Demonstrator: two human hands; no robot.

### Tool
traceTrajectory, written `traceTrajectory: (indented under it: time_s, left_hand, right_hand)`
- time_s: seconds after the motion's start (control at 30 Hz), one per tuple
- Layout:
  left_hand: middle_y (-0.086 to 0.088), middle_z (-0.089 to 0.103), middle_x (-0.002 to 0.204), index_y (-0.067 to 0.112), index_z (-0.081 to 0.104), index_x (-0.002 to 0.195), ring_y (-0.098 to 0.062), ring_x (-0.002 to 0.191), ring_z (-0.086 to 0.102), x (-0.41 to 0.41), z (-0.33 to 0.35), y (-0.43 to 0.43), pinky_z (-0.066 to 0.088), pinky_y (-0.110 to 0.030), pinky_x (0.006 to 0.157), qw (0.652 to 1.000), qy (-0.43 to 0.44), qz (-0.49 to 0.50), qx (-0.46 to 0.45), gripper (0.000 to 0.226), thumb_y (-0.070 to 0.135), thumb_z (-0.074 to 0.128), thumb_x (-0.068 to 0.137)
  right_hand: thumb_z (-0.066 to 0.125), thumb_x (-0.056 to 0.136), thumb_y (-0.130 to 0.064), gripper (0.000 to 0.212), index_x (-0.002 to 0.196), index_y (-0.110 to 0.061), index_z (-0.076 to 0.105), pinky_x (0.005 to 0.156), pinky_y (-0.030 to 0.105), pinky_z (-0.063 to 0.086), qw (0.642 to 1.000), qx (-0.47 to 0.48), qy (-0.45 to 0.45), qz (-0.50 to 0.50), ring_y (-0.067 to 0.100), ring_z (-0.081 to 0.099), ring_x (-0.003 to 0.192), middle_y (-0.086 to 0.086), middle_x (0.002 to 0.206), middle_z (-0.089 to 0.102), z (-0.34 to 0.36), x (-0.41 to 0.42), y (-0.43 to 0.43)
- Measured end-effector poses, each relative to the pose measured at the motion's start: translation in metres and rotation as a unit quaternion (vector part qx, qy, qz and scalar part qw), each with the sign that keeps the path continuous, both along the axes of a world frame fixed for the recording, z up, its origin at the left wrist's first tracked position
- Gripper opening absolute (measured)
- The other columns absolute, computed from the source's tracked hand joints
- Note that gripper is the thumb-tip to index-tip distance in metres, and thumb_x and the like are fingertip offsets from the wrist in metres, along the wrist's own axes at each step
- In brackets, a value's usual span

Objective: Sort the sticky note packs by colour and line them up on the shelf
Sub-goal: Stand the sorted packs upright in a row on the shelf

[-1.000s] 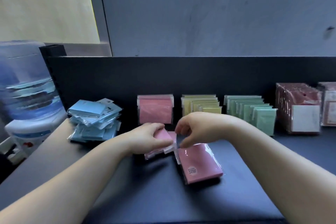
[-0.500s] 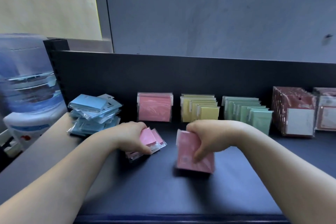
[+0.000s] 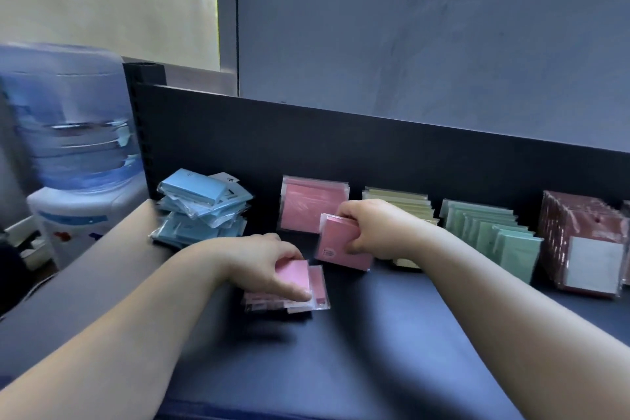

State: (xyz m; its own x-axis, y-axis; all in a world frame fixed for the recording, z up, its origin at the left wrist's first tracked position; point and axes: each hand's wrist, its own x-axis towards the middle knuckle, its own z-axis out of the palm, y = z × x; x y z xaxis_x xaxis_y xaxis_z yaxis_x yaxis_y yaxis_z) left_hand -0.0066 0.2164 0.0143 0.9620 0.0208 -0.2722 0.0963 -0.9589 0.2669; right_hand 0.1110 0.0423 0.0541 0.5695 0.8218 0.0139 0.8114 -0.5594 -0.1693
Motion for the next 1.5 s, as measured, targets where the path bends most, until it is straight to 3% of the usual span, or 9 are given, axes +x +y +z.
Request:
traceTrajectory:
  time_s: [0.23,0.7,0.83,0.9,0.97,1.07,1.13,1.33,1.5]
  left_hand:
    - [0.008,0.045,0.123,0.030,0.046,0.132,-0.012,0.114,0.047,-0.004,0.002,0.006,0.038,-0.028,0.099,1.000,0.007,-0.001,-0.019,0.071,0.068,0.061,0.074]
    - [0.009,0.042,0.128,0.031,0.042,0.136,-0.012,0.117,0.045,-0.004,0.004,0.011,0.038,-0.028,0.101,0.999,0.025,-0.010,-0.023,0.084,0.065,0.072,0.065]
    - [0.009,0.040,0.130,0.029,0.037,0.138,-0.011,0.119,0.043,-0.003,0.004,0.013,0.035,-0.025,0.101,0.999,0.036,-0.011,-0.018,0.090,0.060,0.077,0.063]
    - [0.010,0.040,0.127,0.030,0.037,0.136,-0.010,0.118,0.043,-0.003,0.004,0.012,0.036,-0.027,0.102,0.999,0.038,-0.007,-0.010,0.087,0.055,0.079,0.063]
    - [0.011,0.042,0.119,0.029,0.040,0.130,-0.010,0.110,0.045,-0.002,0.001,0.010,0.039,-0.026,0.095,1.000,0.025,0.000,-0.006,0.076,0.046,0.078,0.067]
    - [0.009,0.054,0.109,0.027,0.048,0.118,-0.010,0.094,0.053,-0.001,-0.001,0.013,0.042,-0.023,0.078,0.998,-0.013,0.039,-0.048,0.053,0.035,0.072,0.072]
    - [0.010,0.060,0.102,0.029,0.052,0.112,-0.006,0.087,0.057,-0.002,-0.002,0.018,0.044,-0.023,0.072,0.992,-0.036,0.078,-0.095,0.043,0.036,0.070,0.073]
    - [0.004,0.069,0.094,0.026,0.061,0.102,-0.010,0.077,0.063,0.000,-0.007,0.019,0.047,-0.022,0.059,0.959,-0.081,0.141,-0.233,0.033,0.025,0.073,0.071]
    - [0.007,0.068,0.100,0.028,0.058,0.111,-0.006,0.081,0.064,-0.003,-0.007,0.012,0.050,-0.021,0.064,0.959,-0.069,0.103,-0.256,0.046,0.020,0.074,0.069]
  right_hand:
    - [0.071,0.075,-0.028,0.060,0.130,-0.021,0.047,0.093,0.038,0.044,0.996,0.013,-0.085,-0.005,0.026,0.045,0.114,0.006,0.120,0.049,-0.016,0.021,0.044]
    - [0.067,0.082,-0.036,0.060,0.136,-0.023,0.043,0.105,0.035,0.033,0.981,0.055,-0.185,-0.008,0.024,0.032,0.124,0.002,0.132,0.040,-0.026,0.016,0.032]
    - [0.062,0.088,-0.034,0.037,0.122,-0.019,0.060,0.095,0.030,0.042,0.991,0.097,-0.082,0.033,0.018,0.052,0.109,0.000,0.113,0.058,-0.023,-0.010,0.026]
    - [0.061,0.089,-0.034,0.036,0.122,-0.019,0.061,0.091,0.023,0.041,0.998,0.039,-0.016,0.057,0.016,0.055,0.109,-0.002,0.115,0.062,-0.023,-0.023,0.020]
    - [0.059,0.089,-0.030,0.044,0.132,-0.018,0.054,0.089,0.016,0.037,0.997,-0.019,0.040,0.070,0.009,0.054,0.110,-0.005,0.126,0.060,-0.025,-0.028,0.013]
    - [0.057,0.087,-0.019,0.047,0.134,-0.021,0.053,0.074,0.005,0.039,0.988,-0.011,0.143,0.054,-0.012,0.053,0.079,-0.016,0.109,0.062,-0.028,-0.029,0.004]
    - [0.062,0.086,-0.023,0.046,0.131,-0.026,0.054,0.082,0.007,0.043,0.981,0.000,0.188,0.055,-0.014,0.054,0.084,-0.021,0.106,0.061,-0.030,-0.030,-0.001]
    - [0.072,0.078,-0.045,0.065,0.135,-0.026,0.049,0.093,0.022,0.037,0.991,-0.047,0.114,0.044,0.013,0.045,0.113,-0.003,0.121,0.045,-0.037,-0.034,-0.004]
    - [0.075,0.073,-0.046,0.050,0.116,-0.023,0.061,0.086,0.027,0.044,0.993,-0.027,0.116,0.024,0.013,0.051,0.097,-0.003,0.105,0.051,-0.042,-0.029,-0.006]
